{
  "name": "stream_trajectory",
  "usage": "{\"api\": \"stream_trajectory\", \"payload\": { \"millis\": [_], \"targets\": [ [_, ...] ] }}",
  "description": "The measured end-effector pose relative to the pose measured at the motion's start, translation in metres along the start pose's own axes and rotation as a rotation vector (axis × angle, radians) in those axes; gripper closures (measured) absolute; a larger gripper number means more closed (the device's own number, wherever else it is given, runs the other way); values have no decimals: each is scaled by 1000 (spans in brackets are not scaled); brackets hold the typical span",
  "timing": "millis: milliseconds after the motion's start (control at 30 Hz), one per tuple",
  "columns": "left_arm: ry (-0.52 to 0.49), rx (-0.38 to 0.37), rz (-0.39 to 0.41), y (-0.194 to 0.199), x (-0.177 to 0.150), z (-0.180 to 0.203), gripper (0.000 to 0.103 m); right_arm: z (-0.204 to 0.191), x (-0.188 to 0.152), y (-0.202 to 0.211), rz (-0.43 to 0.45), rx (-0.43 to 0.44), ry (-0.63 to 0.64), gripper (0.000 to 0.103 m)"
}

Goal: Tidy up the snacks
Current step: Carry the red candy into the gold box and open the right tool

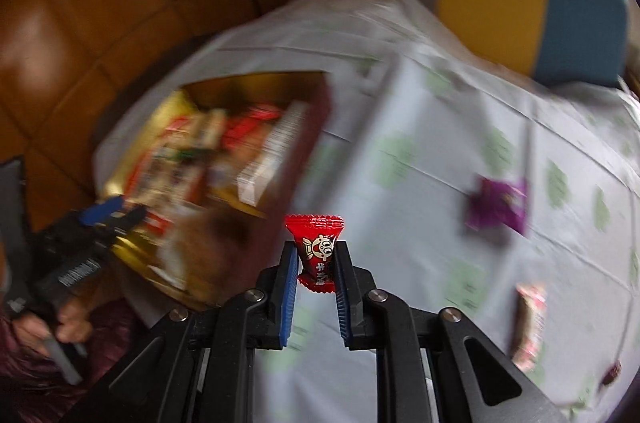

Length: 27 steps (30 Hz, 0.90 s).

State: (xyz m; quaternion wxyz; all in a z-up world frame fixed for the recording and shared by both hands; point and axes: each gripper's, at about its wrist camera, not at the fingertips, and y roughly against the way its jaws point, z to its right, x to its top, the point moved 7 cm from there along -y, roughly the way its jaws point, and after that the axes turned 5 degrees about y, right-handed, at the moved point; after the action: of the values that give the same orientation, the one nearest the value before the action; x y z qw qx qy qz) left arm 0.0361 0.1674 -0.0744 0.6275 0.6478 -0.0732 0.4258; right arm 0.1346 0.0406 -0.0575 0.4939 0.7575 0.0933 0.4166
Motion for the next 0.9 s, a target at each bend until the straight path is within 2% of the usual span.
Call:
{"api": "stream_trajectory", "payload": {
  "millis": [100, 267, 333, 500, 900],
  "targets": [
    [4, 0, 3, 1, 0, -1, 45, -28, 16, -8, 20, 54, 41, 86],
    [12, 4, 2, 0, 0, -6, 45, -55, 36, -36, 10, 83, 57, 84],
    [14, 2, 0, -1, 0, -7, 45, -58, 38, -47, -5, 86, 37, 79],
    [15, 4, -5, -3, -1, -8, 45, -52, 36, -63, -33, 49, -8, 75],
    [-7, -3, -4, -1, -3, -2, 45, -40, 18, -41, 4, 40, -39, 75]
  ]
}}
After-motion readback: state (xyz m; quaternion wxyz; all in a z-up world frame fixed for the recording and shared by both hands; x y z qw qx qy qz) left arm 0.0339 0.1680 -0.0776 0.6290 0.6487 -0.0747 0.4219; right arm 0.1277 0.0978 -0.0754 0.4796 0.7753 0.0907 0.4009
